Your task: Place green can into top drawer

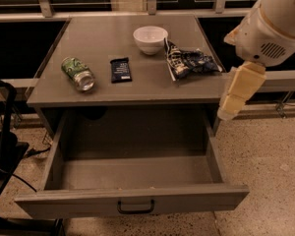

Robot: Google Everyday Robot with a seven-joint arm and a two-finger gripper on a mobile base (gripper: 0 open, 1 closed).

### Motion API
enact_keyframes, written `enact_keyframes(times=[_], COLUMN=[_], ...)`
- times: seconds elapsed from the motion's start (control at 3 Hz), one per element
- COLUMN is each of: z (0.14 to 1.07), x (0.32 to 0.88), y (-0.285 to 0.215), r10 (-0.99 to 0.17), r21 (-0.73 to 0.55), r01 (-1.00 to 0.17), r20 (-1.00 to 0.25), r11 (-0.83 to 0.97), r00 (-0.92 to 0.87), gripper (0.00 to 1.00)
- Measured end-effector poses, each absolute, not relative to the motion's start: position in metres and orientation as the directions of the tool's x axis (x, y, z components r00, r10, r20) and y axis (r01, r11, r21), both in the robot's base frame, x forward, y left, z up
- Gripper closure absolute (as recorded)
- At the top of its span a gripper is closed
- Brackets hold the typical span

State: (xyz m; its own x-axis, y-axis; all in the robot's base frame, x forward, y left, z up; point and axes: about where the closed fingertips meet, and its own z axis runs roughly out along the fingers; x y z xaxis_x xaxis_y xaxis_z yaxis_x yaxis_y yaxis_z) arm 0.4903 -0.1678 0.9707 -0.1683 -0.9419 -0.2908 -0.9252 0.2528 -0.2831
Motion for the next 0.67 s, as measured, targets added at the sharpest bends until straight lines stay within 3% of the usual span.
enact_keyframes(times=[0.67], z=[0.970], x=[0.531], y=[-0.117], r10=[-0.926], r21=[-0.283], r01=[-0.919], r20=[-0.335], r11=[0.273], r00=[-0.172], gripper=[0.00])
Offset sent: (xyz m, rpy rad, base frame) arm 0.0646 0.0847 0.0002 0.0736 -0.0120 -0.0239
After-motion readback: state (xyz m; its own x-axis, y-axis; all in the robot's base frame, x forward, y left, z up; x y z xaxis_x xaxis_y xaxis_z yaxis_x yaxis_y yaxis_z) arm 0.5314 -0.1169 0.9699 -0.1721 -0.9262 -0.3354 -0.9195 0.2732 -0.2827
